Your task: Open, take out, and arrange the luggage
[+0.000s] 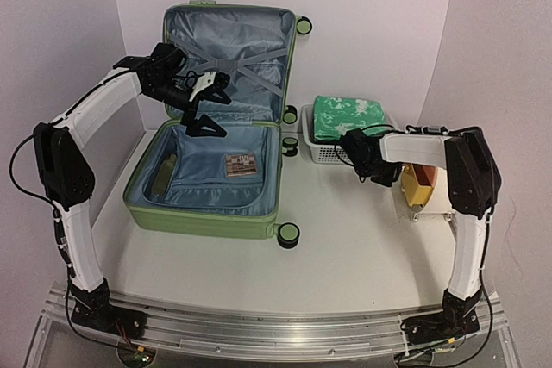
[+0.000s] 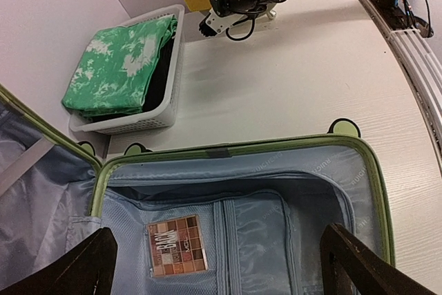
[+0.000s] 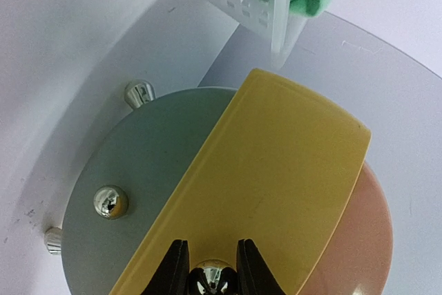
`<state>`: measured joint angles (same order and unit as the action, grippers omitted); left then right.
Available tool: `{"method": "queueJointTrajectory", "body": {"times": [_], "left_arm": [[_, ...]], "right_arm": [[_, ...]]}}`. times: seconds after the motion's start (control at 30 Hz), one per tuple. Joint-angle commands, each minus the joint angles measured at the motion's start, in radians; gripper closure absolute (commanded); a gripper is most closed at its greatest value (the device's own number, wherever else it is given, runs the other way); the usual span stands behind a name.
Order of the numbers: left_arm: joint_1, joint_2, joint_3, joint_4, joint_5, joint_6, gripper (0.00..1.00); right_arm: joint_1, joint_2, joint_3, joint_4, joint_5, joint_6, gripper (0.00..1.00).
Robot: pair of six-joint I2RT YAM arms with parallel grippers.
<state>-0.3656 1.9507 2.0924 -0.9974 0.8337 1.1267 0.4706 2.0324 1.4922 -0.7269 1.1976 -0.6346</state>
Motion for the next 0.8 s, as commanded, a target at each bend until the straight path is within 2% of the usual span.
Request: {"method": "queueJointTrajectory", "body": {"times": [0.0, 0.3, 0.47, 0.77], "left_arm": [[0.001, -0.060, -0.005, -0.017, -0.001, 0.003, 0.00], [0.001, -0.059, -0.007, -0.012, -0.003, 0.002, 0.00], [0.001, -0.057, -0.010, -0.012, -0.003, 0.002, 0.00], [0.001, -0.055, -0.017, -0.013, 0.002, -0.001, 0.00]], "right_arm": [[0.053, 0.041, 0.082, 0.027, -0.029, 0.023, 0.97], [0.076, 0.067, 0.136, 0.024, -0.042, 0.014, 0.97], [0.080, 0.052, 0.155, 0.026, -0.120, 0.033, 0.96], [0.089, 0.039, 0.145, 0.026, -0.171, 0.014, 0.93]]}}
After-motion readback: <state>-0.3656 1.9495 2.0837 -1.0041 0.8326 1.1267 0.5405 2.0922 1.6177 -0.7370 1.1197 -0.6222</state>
